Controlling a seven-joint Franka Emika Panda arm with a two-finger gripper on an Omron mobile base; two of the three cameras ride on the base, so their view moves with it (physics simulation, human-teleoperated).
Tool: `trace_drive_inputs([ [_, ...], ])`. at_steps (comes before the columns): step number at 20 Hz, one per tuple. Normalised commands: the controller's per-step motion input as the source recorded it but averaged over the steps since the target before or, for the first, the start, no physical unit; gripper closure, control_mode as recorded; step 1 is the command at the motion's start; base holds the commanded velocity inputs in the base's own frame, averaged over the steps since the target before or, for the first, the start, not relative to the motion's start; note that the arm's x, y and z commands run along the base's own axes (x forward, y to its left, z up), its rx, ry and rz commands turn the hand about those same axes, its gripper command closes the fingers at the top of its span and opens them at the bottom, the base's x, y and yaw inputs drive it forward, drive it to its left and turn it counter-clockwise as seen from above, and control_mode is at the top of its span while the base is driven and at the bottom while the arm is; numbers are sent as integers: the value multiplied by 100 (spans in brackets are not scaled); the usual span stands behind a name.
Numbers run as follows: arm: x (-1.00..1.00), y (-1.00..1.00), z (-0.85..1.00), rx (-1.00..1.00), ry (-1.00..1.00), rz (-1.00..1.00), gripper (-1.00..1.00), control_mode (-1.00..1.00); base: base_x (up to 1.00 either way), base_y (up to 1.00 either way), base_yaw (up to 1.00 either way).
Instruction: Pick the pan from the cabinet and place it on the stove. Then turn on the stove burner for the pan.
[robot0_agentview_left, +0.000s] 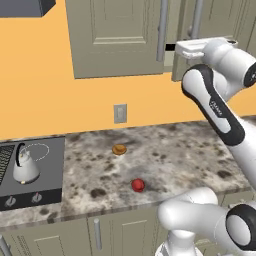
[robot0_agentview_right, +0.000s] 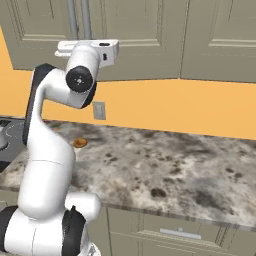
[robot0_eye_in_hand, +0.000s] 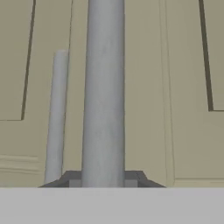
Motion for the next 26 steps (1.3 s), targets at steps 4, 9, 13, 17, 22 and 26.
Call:
trace_drive_inputs([
  [4,-58,-51,-18,0,4,22,100,-100,0,0,0],
  [9,-50,-49,-21,0,7,20,100,-100,0,0,0],
  [13,-43,-50,-17,0,5,19,100,-100,0,0,0],
  [17,-37,-56,-20,0,4,18,100,-100,0,0,0],
  [22,-38,-64,-24,0,2,18,100,-100,0,0,0],
  [26,-35,-72,-27,5,0,15,100,-100,0,0,0],
])
